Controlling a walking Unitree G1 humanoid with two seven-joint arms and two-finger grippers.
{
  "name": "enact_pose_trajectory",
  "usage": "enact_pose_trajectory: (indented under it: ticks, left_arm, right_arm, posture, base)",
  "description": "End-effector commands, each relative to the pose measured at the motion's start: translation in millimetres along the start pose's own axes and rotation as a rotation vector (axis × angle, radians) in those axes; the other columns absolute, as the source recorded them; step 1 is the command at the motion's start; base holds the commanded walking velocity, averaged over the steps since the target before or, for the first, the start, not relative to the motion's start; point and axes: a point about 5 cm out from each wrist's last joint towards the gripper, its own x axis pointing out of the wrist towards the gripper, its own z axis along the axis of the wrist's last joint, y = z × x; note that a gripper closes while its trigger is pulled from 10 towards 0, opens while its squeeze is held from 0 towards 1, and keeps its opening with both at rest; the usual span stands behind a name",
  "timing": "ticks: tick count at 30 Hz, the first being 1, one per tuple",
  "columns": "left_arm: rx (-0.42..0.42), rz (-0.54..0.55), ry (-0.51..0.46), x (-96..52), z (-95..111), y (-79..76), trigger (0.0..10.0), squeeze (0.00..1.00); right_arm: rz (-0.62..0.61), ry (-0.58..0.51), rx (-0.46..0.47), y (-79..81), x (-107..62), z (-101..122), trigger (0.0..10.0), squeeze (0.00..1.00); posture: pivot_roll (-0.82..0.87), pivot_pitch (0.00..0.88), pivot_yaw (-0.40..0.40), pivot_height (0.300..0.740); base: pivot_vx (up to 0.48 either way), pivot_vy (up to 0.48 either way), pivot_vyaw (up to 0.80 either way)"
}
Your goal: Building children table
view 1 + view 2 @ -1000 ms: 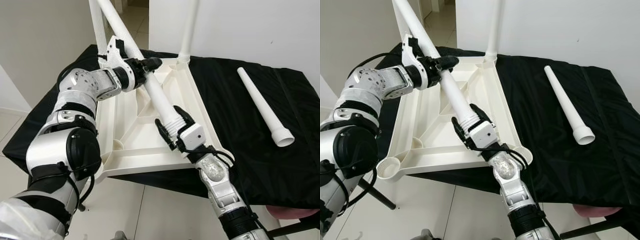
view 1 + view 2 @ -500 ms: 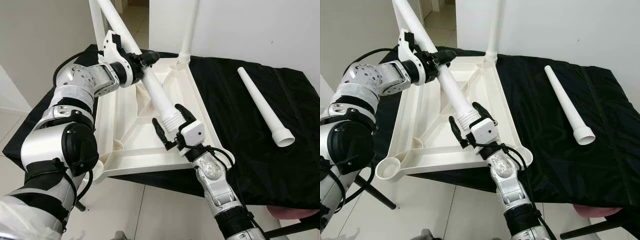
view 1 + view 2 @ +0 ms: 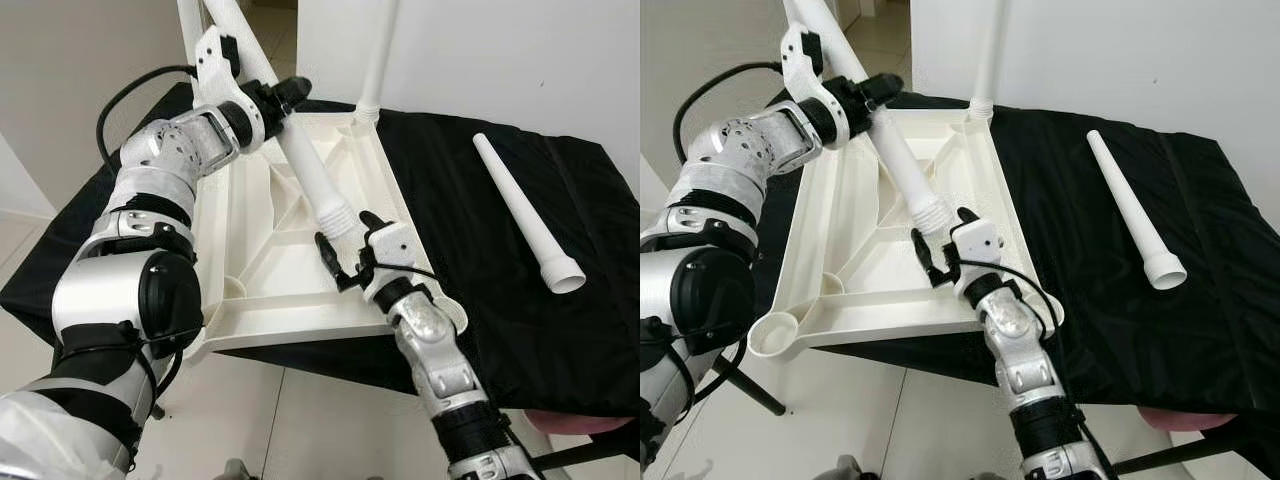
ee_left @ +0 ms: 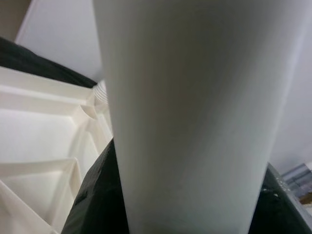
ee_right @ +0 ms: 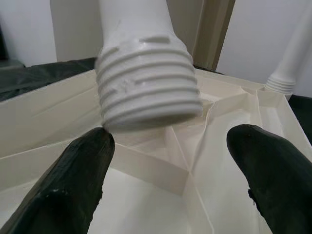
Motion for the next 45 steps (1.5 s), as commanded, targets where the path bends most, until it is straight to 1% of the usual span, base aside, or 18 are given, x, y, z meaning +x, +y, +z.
enact_pose_trajectory:
  ticks: [1, 6, 8, 10, 11, 12, 14, 15, 16, 22, 25, 26, 29, 30, 36, 38, 40, 45]
  left_arm:
    - [0.053, -0.067, -0.042, -2.1, 11.1, -4.2, 10.0, 0.0]
    - [0.076, -0.065, -0.064, -2.6, 15.2, -5.5, 10.0, 0.0]
    - [0.124, -0.056, -0.105, -2.6, 19.7, -9.3, 10.0, 0.0]
    - [0.124, -0.056, -0.105, -2.6, 19.7, -9.3, 10.0, 0.0]
    - [0.163, -0.056, -0.121, -2.1, 20.3, -12.6, 10.0, 0.0]
    - [0.163, -0.056, -0.121, -2.1, 20.3, -12.6, 10.0, 0.0]
    - [0.23, -0.055, -0.137, -0.2, 14.6, -19.6, 10.0, 0.0]
    - [0.23, -0.055, -0.137, -0.2, 14.6, -19.6, 10.0, 0.0]
    - [0.259, -0.053, -0.141, 1.0, 10.5, -22.5, 10.0, 0.0]
    - [0.32, -0.058, -0.155, 4.3, 2.7, -30.8, 10.0, 0.0]
    - [0.362, -0.058, -0.161, 7.9, -6.4, -38.7, 10.0, 0.0]
    - [0.374, -0.067, -0.164, 9.9, -11.0, -44.8, 10.0, 0.0]
    - [0.38, -0.074, -0.168, 11.3, -13.8, -49.5, 10.0, 0.0]
    - [0.399, -0.094, -0.174, 13.1, -18.2, -59.0, 10.0, 0.0]
    - [0.416, -0.108, -0.18, 13.7, -22.0, -66.7, 10.0, 0.0]
    - [0.427, -0.131, -0.18, 14.6, -25.1, -74.9, 10.0, 0.0]
    - [0.434, -0.145, -0.181, 15.1, -27.2, -80.6, 10.0, 0.0]
    - [0.449, -0.154, -0.183, 15.0, -29.4, -85.3, 10.0, 0.0]
  right_arm:
    - [-0.01, 0.027, -0.008, -9.5, -2.1, -1.5, 10.0, 0.0]
    - [-0.011, 0.035, -0.023, -13.3, -2.4, -0.8, 10.0, 0.0]
    - [0.003, 0.054, -0.043, -19.4, -1.4, 3.5, 10.0, 0.0]
    - [0.003, 0.054, -0.043, -19.4, -1.4, 3.5, 10.0, 0.0]
    - [0.016, 0.061, -0.053, -22.7, -0.2, 7.5, 10.0, 0.0]
    - [0.016, 0.061, -0.053, -22.7, -0.2, 7.5, 10.0, 0.0]
    - [0.073, 0.075, -0.073, -25.7, 3.2, 17.5, 10.0, 0.0]
    - [0.073, 0.075, -0.073, -25.7, 3.2, 17.5, 10.0, 0.0]
    - [0.094, 0.081, -0.073, -25.9, 4.7, 22.1, 10.0, 0.0]
    - [0.127, 0.082, -0.069, -27.2, 10.2, 33.5, 10.0, 0.0]
    - [0.157, 0.074, -0.073, -28.7, 17.4, 44.3, 10.0, 0.0]
    - [0.167, 0.071, -0.085, -29.0, 23.2, 48.6, 10.0, 0.0]
    - [0.168, 0.07, -0.091, -29.2, 28.0, 51.0, 10.0, 0.0]
    - [0.173, 0.071, -0.098, -27.0, 37.5, 53.3, 10.0, 0.0]
    - [0.174, 0.092, -0.097, -23.7, 46.6, 52.9, 10.0, 0.0]
    - [0.163, 0.109, -0.121, -22.3, 52.9, 49.9, 10.0, 0.0]
    - [0.158, 0.119, -0.141, -21.9, 56.3, 47.9, 10.0, 0.0]
    - [0.143, 0.132, -0.136, -23.0, 59.5, 46.3, 10.0, 0.0]
  posture:
    - [-0.05, 0.0, -0.031, 0.74]
    - [-0.05, 0.0, -0.033, 0.74]
    - [-0.04, 0.0, -0.039, 0.74]
    - [-0.04, 0.0, -0.039, 0.74]
    - [-0.04, 0.0, -0.041, 0.74]
    - [-0.04, 0.0, -0.041, 0.74]
    - [-0.03, 0.0, -0.049, 0.74]
    - [-0.03, 0.0, -0.049, 0.74]
    - [-0.03, 0.0, -0.052, 0.74]
    - [-0.02, 0.0, -0.069, 0.74]
    - [-0.02, 0.0, -0.075, 0.74]
    - [-0.01, 0.0, -0.078, 0.74]
    - [-0.01, 0.0, -0.078, 0.74]
    - [0.0, 0.0, -0.08, 0.74]
    - [0.0, 0.0, -0.078, 0.74]
    - [0.01, 0.0, -0.077, 0.74]
    - [0.01, 0.0, -0.076, 0.74]
    - [0.01, 0.0, -0.071, 0.74]
  base:
    - [0.0, 0.0, 0.0]
    - [0.0, 0.0, 0.0]
    - [0.0, 0.0, 0.0]
    - [0.0, 0.0, 0.0]
    - [0.0, 0.0, 0.0]
    - [0.0, 0.0, 0.0]
    - [0.0, 0.0, 0.0]
    - [0.0, 0.0, 0.0]
    - [0.0, 0.0, 0.0]
    - [0.0, 0.0, 0.0]
    - [0.0, 0.0, 0.0]
    - [0.0, 0.0, 0.0]
    - [0.0, 0.0, 0.0]
    - [0.0, 0.0, 0.0]
    - [0.0, 0.0, 0.0]
    - [0.0, 0.0, 0.0]
    - [0.0, 0.0, 0.0]
    - [0.0, 0.0, 0.0]
